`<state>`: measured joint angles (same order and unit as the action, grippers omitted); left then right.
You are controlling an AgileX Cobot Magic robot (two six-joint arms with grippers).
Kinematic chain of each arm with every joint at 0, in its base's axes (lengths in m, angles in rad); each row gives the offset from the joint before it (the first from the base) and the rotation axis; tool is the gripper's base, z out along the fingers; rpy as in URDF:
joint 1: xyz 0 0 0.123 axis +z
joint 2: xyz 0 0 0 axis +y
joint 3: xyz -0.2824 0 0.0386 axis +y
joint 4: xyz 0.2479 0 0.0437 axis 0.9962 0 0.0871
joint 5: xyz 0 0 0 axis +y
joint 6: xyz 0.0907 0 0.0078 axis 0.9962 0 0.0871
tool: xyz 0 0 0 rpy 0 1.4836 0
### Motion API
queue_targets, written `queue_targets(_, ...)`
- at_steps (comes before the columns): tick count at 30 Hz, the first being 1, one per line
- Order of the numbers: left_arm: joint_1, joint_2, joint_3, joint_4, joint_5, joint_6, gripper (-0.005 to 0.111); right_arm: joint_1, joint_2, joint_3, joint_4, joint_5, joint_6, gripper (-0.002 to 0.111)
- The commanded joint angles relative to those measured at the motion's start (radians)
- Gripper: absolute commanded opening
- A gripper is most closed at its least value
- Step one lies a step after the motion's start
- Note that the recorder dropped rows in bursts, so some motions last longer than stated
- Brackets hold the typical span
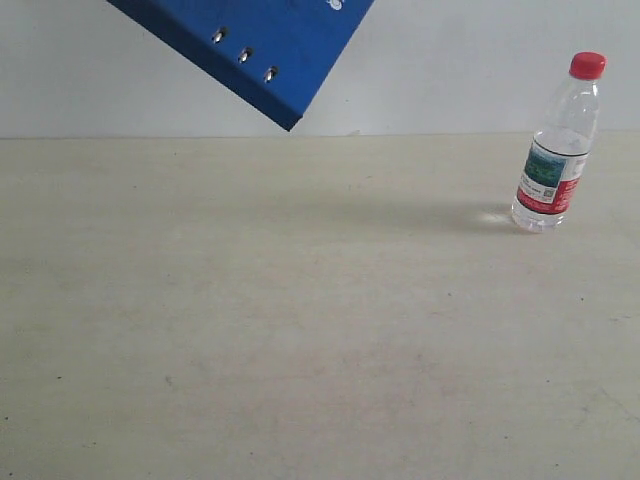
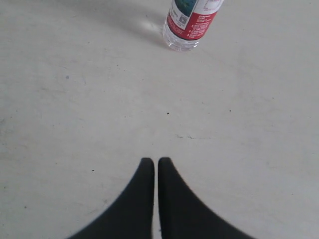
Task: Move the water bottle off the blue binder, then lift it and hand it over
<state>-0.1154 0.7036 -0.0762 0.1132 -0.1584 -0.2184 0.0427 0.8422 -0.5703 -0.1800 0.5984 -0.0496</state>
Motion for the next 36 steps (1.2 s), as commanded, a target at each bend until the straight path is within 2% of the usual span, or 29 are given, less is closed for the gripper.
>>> queue_targets(1,0.117,0.001,0.004,-0.107,0.025,0.087,0.005,-0.003,-0.007,0.002,0.0,0.0,-0.011,0.0)
queue_targets(3,0.151,0.001,0.004,-0.107,0.025,0.071,0.005,-0.003,-0.007,0.002,0.0,0.002,-0.013,0.0)
queue_targets(9,0.152,-0.103,0.004,-0.098,0.026,0.05,0.005,-0.003,-0.007,0.002,0.0,0.004,-0.028,0.0)
queue_targets(11,0.152,-0.196,0.004,-0.077,-0.022,0.05,0.005,-0.003,-0.007,0.002,0.0,0.004,-0.028,0.0)
queue_targets(12,0.152,-0.302,0.004,-0.025,-0.099,0.059,0.005,-0.003,-0.007,0.002,0.0,0.004,-0.035,0.0)
queue_targets(15,0.152,-0.466,0.004,0.12,-0.155,0.061,0.005,-0.003,-0.007,0.002,0.0,0.004,-0.035,0.0)
queue_targets(16,0.152,-0.509,0.004,0.155,-0.138,0.045,0.005,-0.003,-0.007,0.002,0.0,0.004,-0.035,0.0)
queue_targets(18,0.152,-0.653,0.004,0.178,0.038,-0.095,0.005,-0.003,-0.007,0.002,0.004,0.005,-0.034,0.0)
queue_targets(19,0.152,-0.704,0.004,0.157,0.221,-0.187,0.005,-0.003,-0.007,0.002,0.017,0.003,-0.034,0.0)
queue_targets(20,0.152,-0.704,0.004,0.147,0.288,-0.219,0.005,-0.003,-0.007,0.002,0.019,0.003,-0.034,0.0)
queue_targets(23,0.152,-0.674,0.016,0.13,0.363,-0.314,0.005,-0.003,-0.018,0.0,0.033,0.009,-0.034,0.0)
queue_targets(25,0.152,-0.657,0.016,0.13,0.448,-0.314,0.005,-0.003,-0.033,0.0,0.043,0.003,-0.038,0.0)
queue_targets(34,0.152,-0.657,0.016,0.13,0.44,-0.314,0.005,-0.003,-0.043,0.0,0.045,0.003,-0.038,0.0)
queue_targets(36,0.152,-0.657,0.051,0.134,0.493,-0.314,0.005,-0.003,-0.043,0.0,0.045,0.005,-0.038,0.0)
